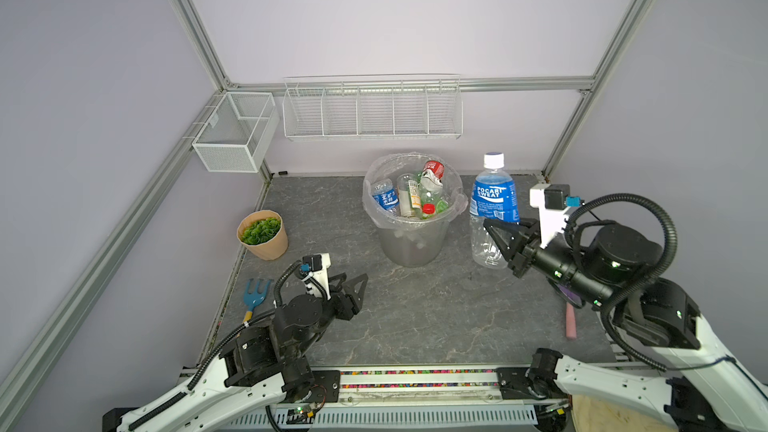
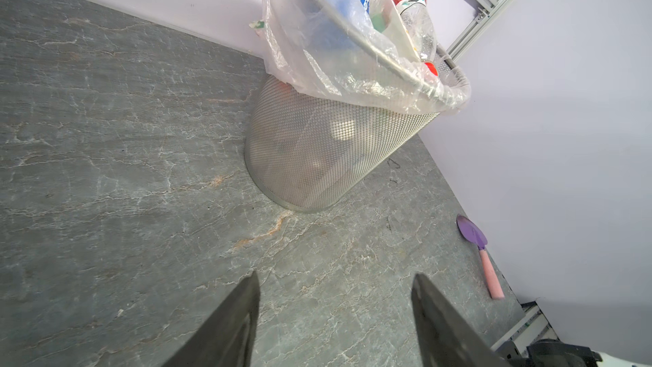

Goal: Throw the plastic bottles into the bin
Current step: 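Raise the Pocari Sweat bottle with the right gripper over the bin, then open the right gripper above the bin to drop the bottle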

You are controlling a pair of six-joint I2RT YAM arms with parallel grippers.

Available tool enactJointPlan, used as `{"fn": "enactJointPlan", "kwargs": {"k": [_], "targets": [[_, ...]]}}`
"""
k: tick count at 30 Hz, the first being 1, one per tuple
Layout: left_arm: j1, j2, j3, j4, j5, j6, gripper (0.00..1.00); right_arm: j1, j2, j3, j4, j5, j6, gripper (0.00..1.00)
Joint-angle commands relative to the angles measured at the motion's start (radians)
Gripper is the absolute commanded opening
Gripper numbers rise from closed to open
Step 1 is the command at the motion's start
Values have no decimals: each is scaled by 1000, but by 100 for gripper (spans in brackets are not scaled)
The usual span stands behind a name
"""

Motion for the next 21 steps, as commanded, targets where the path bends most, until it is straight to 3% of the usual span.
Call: {"fn": "enactJointPlan", "kwargs": {"k": [1, 7, 8, 10, 11, 13, 17, 21], "targets": [[1, -19, 23, -32, -21, 6, 67, -9, 139, 135, 23, 21, -105, 19], [1, -19, 38, -62, -23, -6, 67, -191, 456, 412, -75, -165, -56, 22], [1, -21, 44, -76, -27, -9, 67, -221, 501, 434, -101, -187, -37, 32], [1, -22, 56, -107, -32, -15, 67, -260, 578, 501, -214, -202, -9, 100], [1, -25, 62, -123, -32, -14, 67, -262, 608, 545, -296, -205, -6, 89], [1, -41, 68, -152, -28, -14, 67, -230, 564, 506, -310, -206, -5, 89], [1, -99, 45, -175, -51, -23, 67, -197, 263, 176, -43, -184, 2, 88], [1, -122, 22, -152, -73, -24, 67, -198, 155, 125, -109, -109, -3, 88]]}}
